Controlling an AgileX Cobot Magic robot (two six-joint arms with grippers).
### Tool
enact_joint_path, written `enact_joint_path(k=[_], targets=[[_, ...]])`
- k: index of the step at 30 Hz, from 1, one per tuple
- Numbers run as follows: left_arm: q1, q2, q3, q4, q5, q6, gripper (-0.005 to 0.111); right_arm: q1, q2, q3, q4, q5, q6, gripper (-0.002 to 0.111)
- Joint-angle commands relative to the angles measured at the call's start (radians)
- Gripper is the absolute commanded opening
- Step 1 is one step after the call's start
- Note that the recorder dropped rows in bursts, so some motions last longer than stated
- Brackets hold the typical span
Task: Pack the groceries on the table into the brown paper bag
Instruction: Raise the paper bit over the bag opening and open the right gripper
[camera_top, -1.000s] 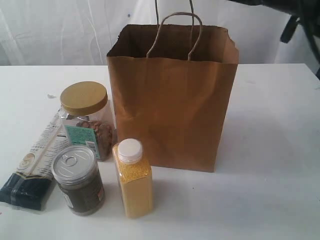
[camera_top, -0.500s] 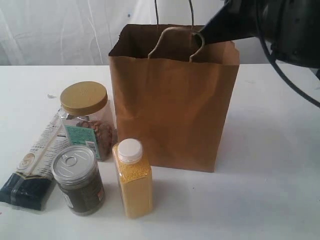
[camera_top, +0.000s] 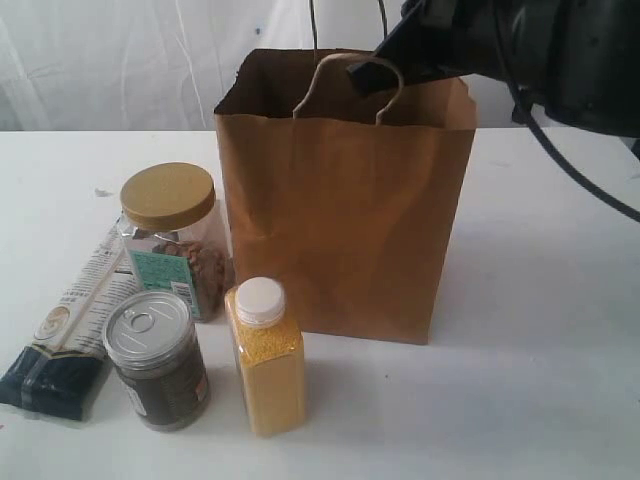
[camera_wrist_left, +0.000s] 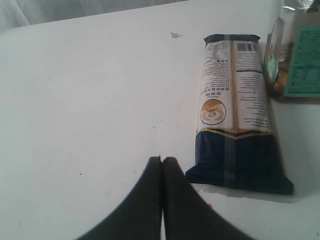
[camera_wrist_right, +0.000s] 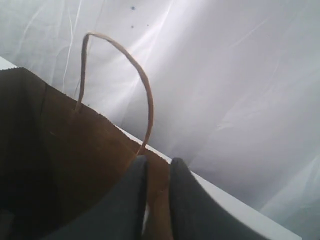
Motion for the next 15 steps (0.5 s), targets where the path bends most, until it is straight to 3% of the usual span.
enact_joint_path(k=[1, 9, 13, 15], targets=[[0.001, -0.005, 0.003, -0.003, -0.004, -0.002, 0.0, -0.005, 0.0, 0.001, -0.006, 0.001, 0.012, 0.026], [0.001, -0.005, 0.003, -0.003, -0.004, -0.002, 0.0, -0.005, -0.013, 0.001, -0.006, -0.089, 0.135, 0.025], [0.001, -0.005, 0.003, -0.003, -0.004, -0.002, 0.0, -0.005, -0.042, 0.001, -0.006, -0.21, 0.134, 0.002], [0.001, -0.005, 0.003, -0.003, -0.004, -0.002, 0.0, -0.005, -0.061, 0.001, -0.006, -0.275, 0.078, 0.0]])
